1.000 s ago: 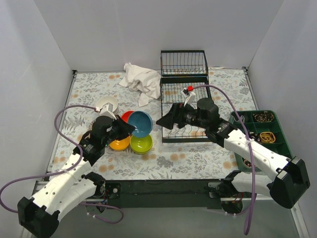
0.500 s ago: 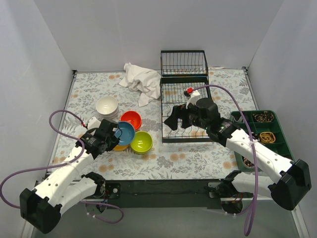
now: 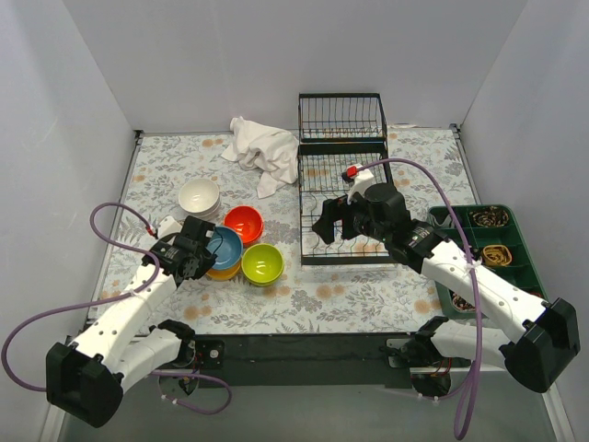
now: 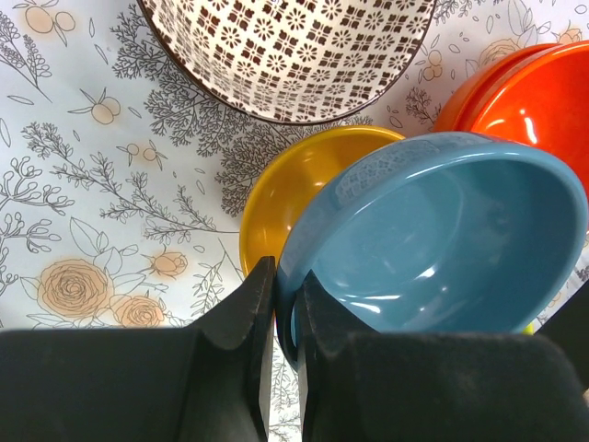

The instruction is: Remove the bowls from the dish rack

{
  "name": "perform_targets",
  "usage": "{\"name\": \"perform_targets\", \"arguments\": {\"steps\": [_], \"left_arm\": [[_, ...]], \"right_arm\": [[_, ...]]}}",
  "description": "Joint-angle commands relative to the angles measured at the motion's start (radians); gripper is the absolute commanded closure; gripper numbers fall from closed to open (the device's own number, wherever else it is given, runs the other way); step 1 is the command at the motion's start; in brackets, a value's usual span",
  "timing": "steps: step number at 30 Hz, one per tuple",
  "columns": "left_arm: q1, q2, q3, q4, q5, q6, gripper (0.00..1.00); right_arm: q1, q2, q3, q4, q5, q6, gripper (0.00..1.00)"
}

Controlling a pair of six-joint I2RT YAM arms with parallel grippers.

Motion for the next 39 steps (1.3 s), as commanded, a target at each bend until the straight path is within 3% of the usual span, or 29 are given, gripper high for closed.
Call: {"name": "perform_targets", "arguments": {"steps": [1,15,24,32,39], "left_arm": [[0.029,-0.005,-0.006,0.050,0.034,0.039,0.93],[0.031,-0.054,-0.052,-0.002,0.074,-0.003,0.87],[0.032,-0.085,-0.059,0.013,0.061,0.013,0.54],[0.031,-0.121,0.095,0.003,0.021,0.118,0.05],[0.031,-0.175,0.267,-0.006,0.005,0.287,0.02]], "right_arm": [[-0.004,-0.018,0.044,0.001,0.046,-0.035,0.04],[-0.004,-0.003,0.053,-0.022,0.061,-0.034,0.04],[-0.004,0.023,0.071,-0.022,0.055,-0.015,0.04],[-0.016,0.187,0.244,-0.043,-0.015,-0.015,0.03],[-0.172,0.405,0.494,-0.112,-0.065,0.015,0.02]]}}
